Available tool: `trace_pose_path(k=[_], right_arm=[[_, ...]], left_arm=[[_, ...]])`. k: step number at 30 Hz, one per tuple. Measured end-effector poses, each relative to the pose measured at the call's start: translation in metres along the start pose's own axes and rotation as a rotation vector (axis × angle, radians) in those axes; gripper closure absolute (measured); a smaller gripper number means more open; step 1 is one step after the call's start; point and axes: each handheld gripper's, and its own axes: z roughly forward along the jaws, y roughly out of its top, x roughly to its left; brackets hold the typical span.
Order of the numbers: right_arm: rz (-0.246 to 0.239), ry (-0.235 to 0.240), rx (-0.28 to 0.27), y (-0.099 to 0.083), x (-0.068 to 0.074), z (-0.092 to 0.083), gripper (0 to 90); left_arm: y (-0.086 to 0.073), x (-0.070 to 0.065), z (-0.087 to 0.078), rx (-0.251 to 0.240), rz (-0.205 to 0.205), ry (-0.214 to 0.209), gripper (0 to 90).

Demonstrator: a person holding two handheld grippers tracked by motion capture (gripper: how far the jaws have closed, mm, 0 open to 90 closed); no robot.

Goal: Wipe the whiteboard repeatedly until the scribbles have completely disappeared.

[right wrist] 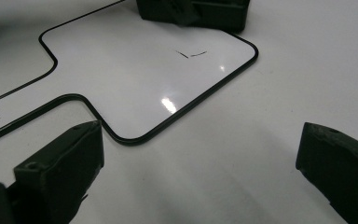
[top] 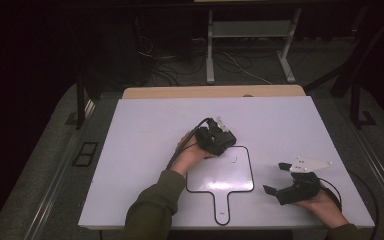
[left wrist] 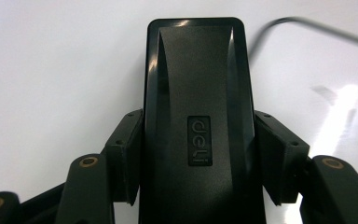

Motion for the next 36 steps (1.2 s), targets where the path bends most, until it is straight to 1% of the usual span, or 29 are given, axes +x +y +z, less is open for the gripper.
trace_pose_path(k=[1, 2, 4, 6, 7, 9, 12, 13, 14, 15, 17, 19, 20, 22, 24, 25, 26, 27, 29, 30, 31, 32, 35, 36], right_arm=[[0.001, 0.0, 0.0, 0.0, 0.0, 0.0, 0.0], [0.0, 0.0, 0.0, 0.0, 0.0, 0.0, 0.0], [-0.002, -0.001, 0.002, 0.0, 0.001, 0.001, 0.0], [-0.002, 0.0, 0.002, 0.0, 0.0, 0.0, 0.0], [-0.001, 0.001, 0.0, 0.0, 0.0, 0.0, 0.0], [-0.004, -0.001, -0.001, 0.0, 0.0, 0.0, 0.0], [0.001, -0.002, -0.003, 0.0, 0.0, -0.001, 0.0], [0.0, -0.002, -0.002, 0.0, 0.0, -0.001, 0.0], [0.0, -0.001, -0.002, 0.0, 0.0, -0.001, 0.0], [0.0, -0.001, -0.002, 0.0, 0.0, -0.001, 0.0], [-0.004, -0.001, -0.003, 0.0, 0.0, 0.0, 0.0], [-0.001, -0.001, 0.0, 0.0, 0.0, 0.0, 0.0], [-0.001, -0.001, 0.0, 0.0, 0.0, 0.0, 0.0], [-0.003, -0.001, -0.002, 0.0, 0.0, 0.0, 0.0], [-0.003, -0.002, 0.0, 0.0, 0.0, -0.001, 0.0], [-0.003, -0.003, -0.001, 0.0, 0.0, -0.001, 0.0], [-0.003, -0.003, -0.001, 0.0, 0.0, -0.001, 0.0], [-0.003, -0.003, 0.0, 0.0, 0.0, -0.001, 0.0], [-0.001, -0.002, -0.002, 0.0, 0.0, -0.001, 0.0], [-0.001, -0.002, -0.002, 0.0, 0.0, -0.001, 0.0], [-0.002, -0.001, -0.002, 0.0, 0.0, -0.001, 0.0], [-0.003, -0.001, -0.003, 0.0, 0.0, 0.0, 0.0], [-0.002, 0.0, 0.0, 0.0, 0.0, 0.0, 0.0], [-0.002, 0.0, -0.001, 0.0, 0.0, 0.0, 0.0]], left_arm=[[0.003, -0.005, 0.001, 0.002, 0.025, -0.008, 39.2], [0.006, -0.009, 0.001, 0.012, 0.05, -0.027, 39.2], [0.011, -0.02, 0.005, -0.003, 0.061, -0.053, 39.2], [0.014, -0.028, 0.006, -0.008, 0.081, -0.059, 39.2], [0.015, -0.029, 0.006, -0.006, 0.08, -0.057, 39.2], [0.014, -0.025, 0.007, -0.01, 0.073, -0.066, 39.2], [0.01, -0.013, 0.006, -0.004, 0.041, -0.03, 39.2], [0.009, -0.01, 0.005, -0.006, 0.027, -0.035, 39.2], [0.008, -0.008, 0.005, -0.007, 0.032, -0.043, 39.2], [0.008, -0.01, 0.004, -0.002, 0.035, -0.046, 39.2], [0.01, -0.016, 0.003, 0.011, 0.07, -0.063, 39.2], [0.012, -0.025, 0.003, 0.008, 0.091, -0.082, 39.2], [0.012, -0.03, 0.003, 0.005, 0.081, -0.088, 39.2], [0.012, -0.034, 0.004, -0.001, 0.085, -0.088, 39.2], [0.012, -0.03, 0.004, -0.001, 0.084, -0.085, 39.2], [0.012, -0.027, 0.005, -0.004, 0.069, -0.076, 39.2], [0.012, -0.023, 0.005, 0.0, 0.074, -0.062, 39.2], [0.012, -0.02, 0.006, -0.005, 0.054, -0.051, 39.2], [0.012, -0.015, 0.006, 0.001, 0.044, -0.034, 39.2], [0.012, -0.014, 0.006, 0.001, 0.045, -0.035, 39.2], [0.013, -0.014, 0.006, 0.004, 0.061, -0.03, 39.2], [0.013, -0.017, 0.006, 0.006, 0.046, -0.035, 39.2], [0.015, -0.026, 0.006, -0.002, 0.079, -0.068, 39.2], [0.015, -0.031, 0.006, -0.002, 0.071, -0.077, 39.2]])
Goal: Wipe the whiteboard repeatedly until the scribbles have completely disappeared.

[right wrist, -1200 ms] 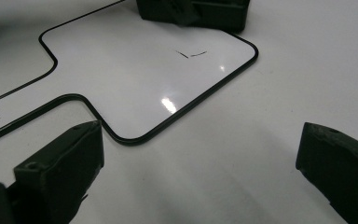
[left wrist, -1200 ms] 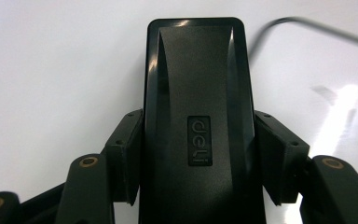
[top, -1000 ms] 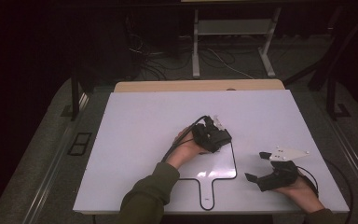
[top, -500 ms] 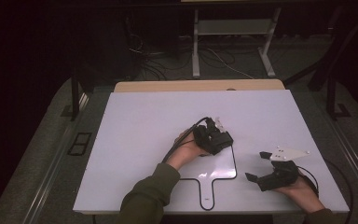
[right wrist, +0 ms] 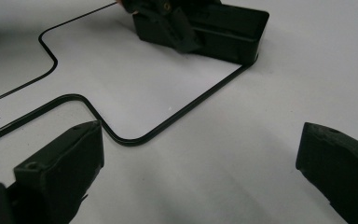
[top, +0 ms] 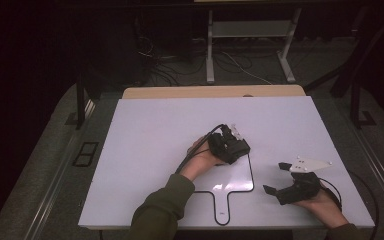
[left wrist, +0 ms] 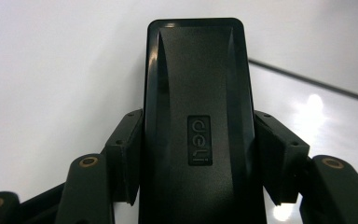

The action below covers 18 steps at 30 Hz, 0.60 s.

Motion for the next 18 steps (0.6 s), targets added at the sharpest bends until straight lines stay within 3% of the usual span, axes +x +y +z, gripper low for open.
trace_pose_path(k=[3, 5, 6, 9, 15, 18], right_arm=[[0.001, -0.002, -0.002, 0.0, 0.0, 0.0, 0.0], [0.002, -0.002, -0.001, 0.0, 0.001, -0.001, 0.0], [0.002, -0.002, -0.002, 0.0, 0.001, -0.001, 0.0], [0.001, -0.001, -0.003, 0.0, 0.001, -0.001, 0.0], [0.002, 0.001, -0.007, 0.0, -0.001, 0.0, 0.0], [0.005, 0.001, -0.003, 0.0, -0.001, 0.0, 0.0]], left_arm=[[0.0, -0.004, 0.0, -0.001, 0.01, -0.015, 39.2], [-0.002, -0.002, 0.0, -0.015, -0.015, -0.035, 39.2], [-0.002, 0.001, 0.0, -0.016, -0.002, -0.032, 39.2], [-0.004, 0.007, -0.002, -0.014, -0.022, -0.018, 39.1], [-0.012, 0.027, -0.009, -0.071, -0.12, -0.036, 39.1], [-0.013, 0.039, -0.017, -0.091, -0.145, -0.026, 39.1]])
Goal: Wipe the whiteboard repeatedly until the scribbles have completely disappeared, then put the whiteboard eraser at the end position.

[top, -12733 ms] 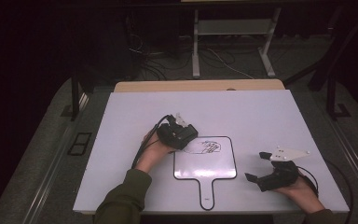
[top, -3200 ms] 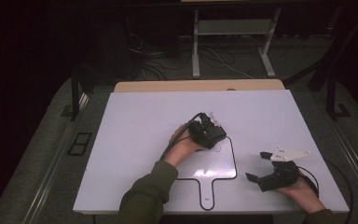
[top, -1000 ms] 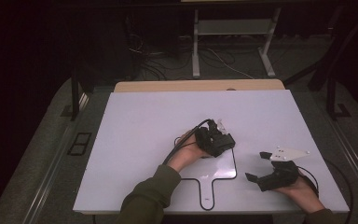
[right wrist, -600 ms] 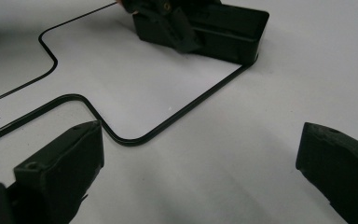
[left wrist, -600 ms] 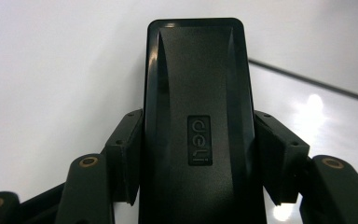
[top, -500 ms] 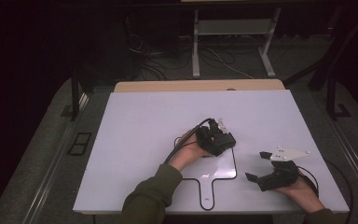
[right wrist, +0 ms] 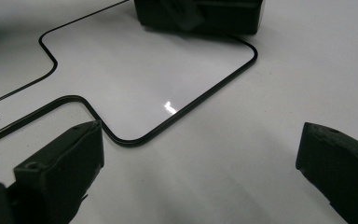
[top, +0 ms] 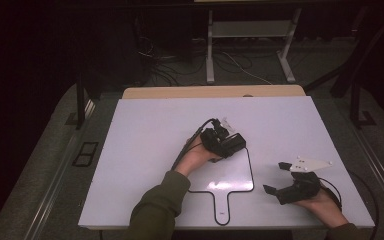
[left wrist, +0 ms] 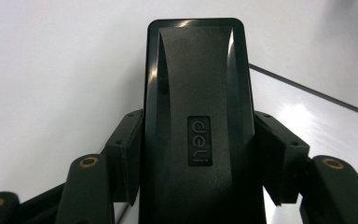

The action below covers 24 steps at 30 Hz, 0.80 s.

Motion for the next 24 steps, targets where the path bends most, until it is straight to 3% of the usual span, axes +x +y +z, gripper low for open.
trace_pose_path(k=[7, 9, 10, 11, 13, 20, 24], right_arm=[[0.003, 0.003, -0.003, 0.0, 0.0, 0.0, 0.0], [0.005, 0.004, -0.006, 0.0, -0.001, 0.0, 0.0], [0.005, 0.005, -0.006, 0.0, -0.001, 0.0, 0.0], [0.005, 0.004, -0.004, 0.0, 0.0, 0.0, 0.0], [0.005, 0.006, -0.007, 0.0, 0.0, 0.0, 0.0], [0.011, 0.01, -0.011, 0.001, -0.001, 0.001, 0.0], [0.011, 0.014, -0.009, 0.001, -0.001, 0.001, 0.0]], left_arm=[[0.01, 0.037, -0.012, -0.015, -0.058, 0.046, 39.2], [0.011, 0.047, -0.012, -0.012, -0.075, 0.063, 39.1], [0.013, 0.054, -0.011, -0.002, -0.058, 0.07, 39.1], [0.013, 0.057, -0.01, -0.006, -0.084, 0.074, 39.1], [0.014, 0.066, -0.007, -0.003, -0.096, 0.088, 39.1], [0.017, 0.085, 0.008, -0.007, -0.121, 0.088, 39.0], [0.02, 0.088, 0.017, 0.008, -0.133, 0.096, 39.0]])
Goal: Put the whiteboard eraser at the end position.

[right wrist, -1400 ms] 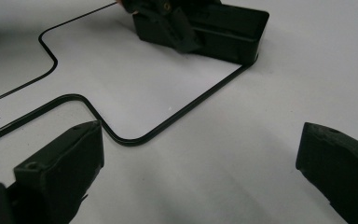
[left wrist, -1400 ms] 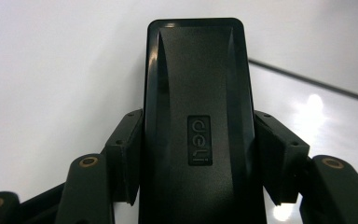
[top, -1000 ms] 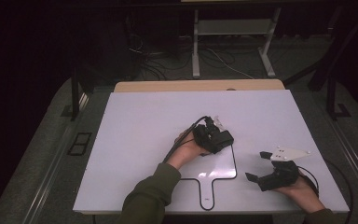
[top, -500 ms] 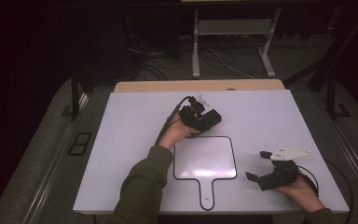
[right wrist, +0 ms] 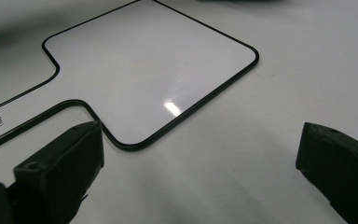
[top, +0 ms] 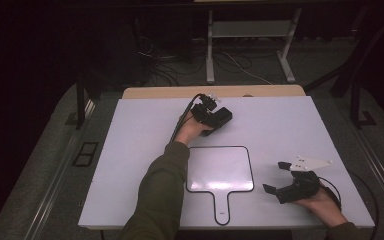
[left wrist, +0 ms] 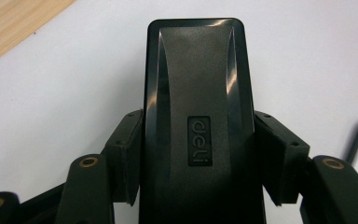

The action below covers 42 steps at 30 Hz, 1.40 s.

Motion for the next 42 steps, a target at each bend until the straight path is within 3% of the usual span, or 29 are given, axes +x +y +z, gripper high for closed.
trace_pose_path(k=[5, 7, 9, 11, 21, 25, 27, 31, 42], right_arm=[[0.004, 0.002, -0.007, 0.0, 0.0, -0.001, 0.0], [0.004, 0.001, -0.009, 0.0, 0.0, -0.002, 0.0], [0.002, 0.001, -0.007, 0.0, 0.0, -0.001, 0.0], [0.005, 0.003, -0.006, -0.001, 0.0, -0.001, 0.0], [0.008, 0.004, -0.002, -0.002, -0.003, 0.0, 0.0], [0.019, 0.008, -0.01, -0.001, -0.004, 0.0, 0.0], [0.021, 0.009, -0.011, -0.001, -0.004, 0.0, 0.0], [0.019, 0.005, -0.015, -0.001, -0.003, -0.001, 0.0], [0.034, 0.014, -0.025, -0.002, -0.002, 0.0, 0.0]], left_arm=[[-0.001, 0.001, 0.012, 0.032, -0.001, 0.0, 38.9], [-0.002, 0.001, 0.014, 0.012, -0.012, -0.008, 38.6], [-0.001, 0.003, 0.008, -0.034, -0.051, -0.016, 35.5], [0.001, 0.003, 0.001, -0.057, -0.06, -0.016, 32.9], [-0.006, -0.011, -0.036, -0.145, -0.009, -0.034, 28.4], [-0.017, -0.022, -0.05, -0.175, -0.016, -0.037, 26.9], [-0.025, -0.026, -0.058, -0.163, 0.017, -0.035, 26.0], [-0.042, -0.036, -0.071, -0.183, 0.028, -0.028, 24.6], [-0.088, -0.05, -0.1, -0.243, -0.016, -0.043, 20.7]])
